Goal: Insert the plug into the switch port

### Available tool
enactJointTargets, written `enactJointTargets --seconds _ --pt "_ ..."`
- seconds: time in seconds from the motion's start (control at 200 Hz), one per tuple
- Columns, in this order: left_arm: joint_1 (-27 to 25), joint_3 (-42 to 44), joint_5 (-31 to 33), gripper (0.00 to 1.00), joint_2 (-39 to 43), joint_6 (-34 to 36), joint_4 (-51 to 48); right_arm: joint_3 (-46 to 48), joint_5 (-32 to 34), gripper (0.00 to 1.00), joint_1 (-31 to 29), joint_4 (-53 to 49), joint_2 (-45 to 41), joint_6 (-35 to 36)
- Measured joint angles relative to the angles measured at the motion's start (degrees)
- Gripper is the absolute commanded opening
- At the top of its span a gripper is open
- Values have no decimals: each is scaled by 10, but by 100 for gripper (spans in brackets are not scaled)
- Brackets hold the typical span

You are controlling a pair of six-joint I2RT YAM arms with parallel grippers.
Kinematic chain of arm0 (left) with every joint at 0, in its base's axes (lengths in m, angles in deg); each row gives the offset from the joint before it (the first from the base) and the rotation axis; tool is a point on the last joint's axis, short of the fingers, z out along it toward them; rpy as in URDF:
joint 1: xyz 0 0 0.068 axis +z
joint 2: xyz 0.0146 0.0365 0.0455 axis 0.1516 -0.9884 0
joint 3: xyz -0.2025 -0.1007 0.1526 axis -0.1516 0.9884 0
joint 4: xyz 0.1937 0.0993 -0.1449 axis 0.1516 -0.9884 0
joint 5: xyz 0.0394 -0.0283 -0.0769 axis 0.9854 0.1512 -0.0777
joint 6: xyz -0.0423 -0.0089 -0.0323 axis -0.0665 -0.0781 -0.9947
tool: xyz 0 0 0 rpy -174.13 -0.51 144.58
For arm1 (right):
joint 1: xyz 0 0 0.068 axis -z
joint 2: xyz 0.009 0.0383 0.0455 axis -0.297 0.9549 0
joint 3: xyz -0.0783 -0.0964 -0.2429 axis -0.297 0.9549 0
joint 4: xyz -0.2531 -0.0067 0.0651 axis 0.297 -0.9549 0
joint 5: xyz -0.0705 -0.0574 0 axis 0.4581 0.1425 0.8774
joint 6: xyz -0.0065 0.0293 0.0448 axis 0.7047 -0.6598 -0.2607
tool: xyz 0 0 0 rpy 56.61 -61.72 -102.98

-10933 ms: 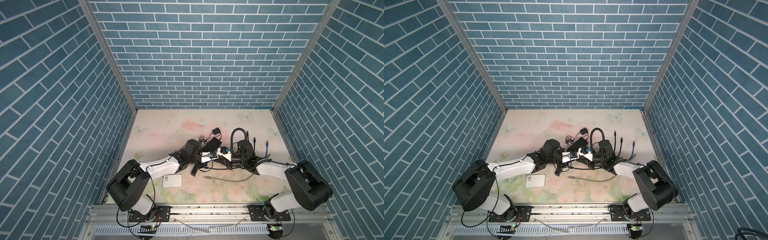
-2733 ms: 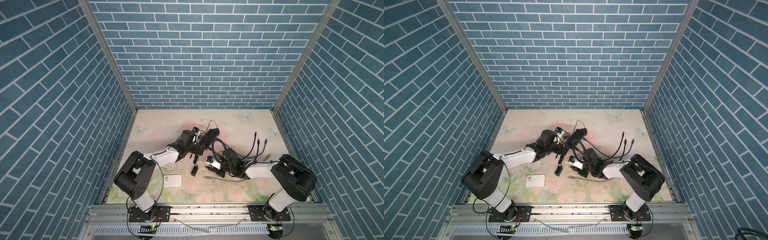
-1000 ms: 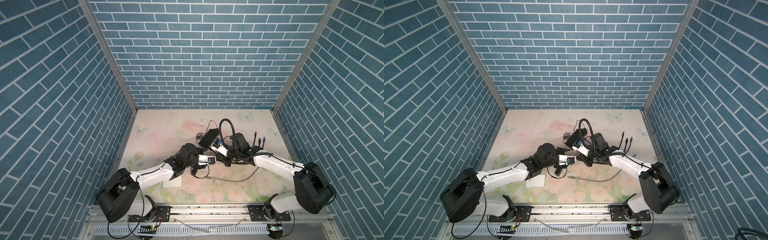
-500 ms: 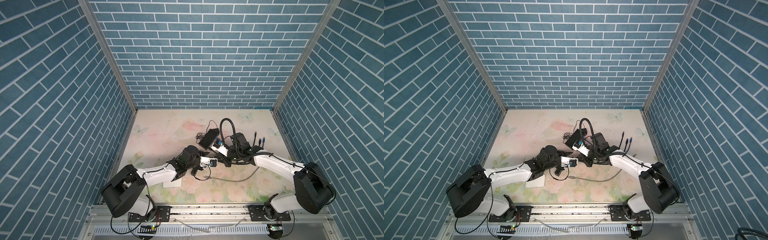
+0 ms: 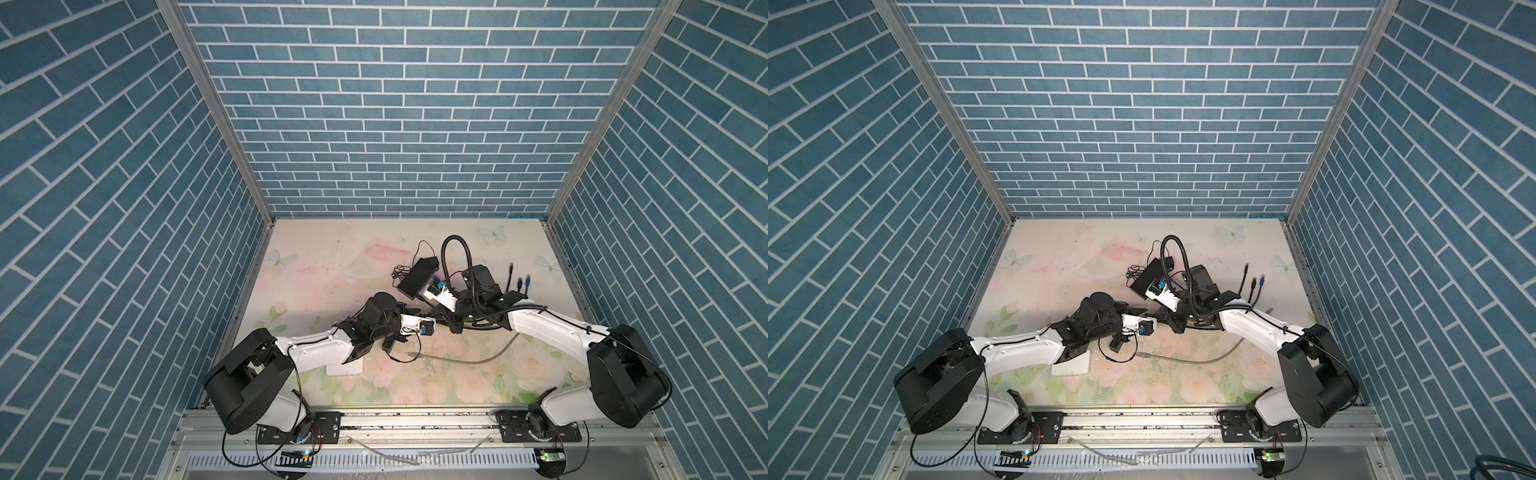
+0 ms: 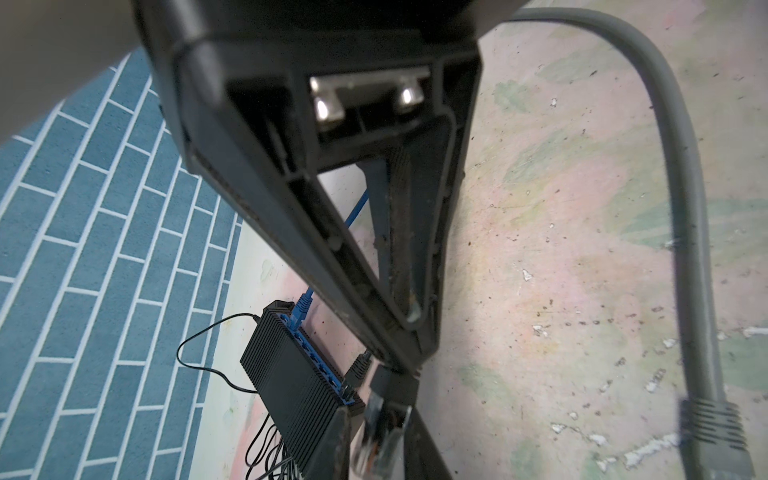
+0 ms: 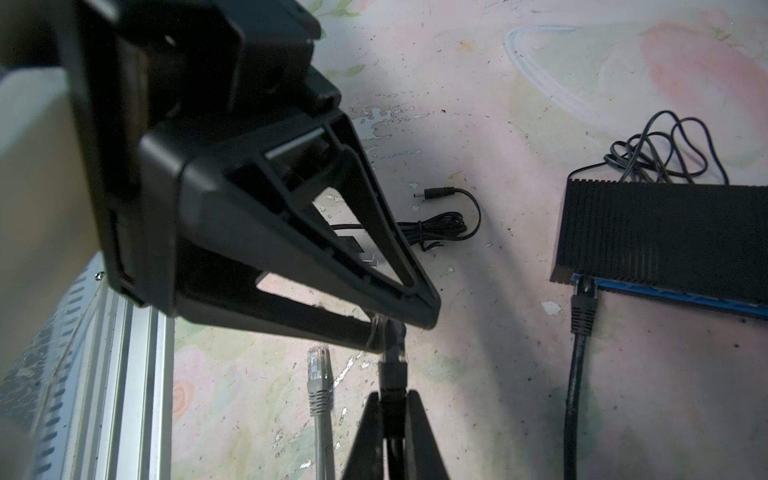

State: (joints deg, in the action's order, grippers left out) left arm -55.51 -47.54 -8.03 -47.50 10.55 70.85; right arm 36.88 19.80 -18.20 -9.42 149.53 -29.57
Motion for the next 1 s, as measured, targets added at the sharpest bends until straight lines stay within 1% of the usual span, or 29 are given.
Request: enactJointTargets --seconds 0.16,0.46,0.635,0.725,0.895,1.0 --pt "0 1 -2 17 3 -1 -12 0 0 0 0 3 0 0" --pt "2 -32 -25 14 3 -19 -80 5 14 21 0 16 -12 6" --pt "9 -60 -63 14 -10 -36 -129 42 28 35 0 68 -54 40" --pt "14 -65 -77 14 -15 -44 -140 74 39 37 -2 95 -71 64" --pt "37 -66 -110 14 -20 -62 -152 127 70 37 -17 141 -82 117" --pt "54 -70 -139 14 -28 -65 -174 150 93 37 -26 185 -88 126"
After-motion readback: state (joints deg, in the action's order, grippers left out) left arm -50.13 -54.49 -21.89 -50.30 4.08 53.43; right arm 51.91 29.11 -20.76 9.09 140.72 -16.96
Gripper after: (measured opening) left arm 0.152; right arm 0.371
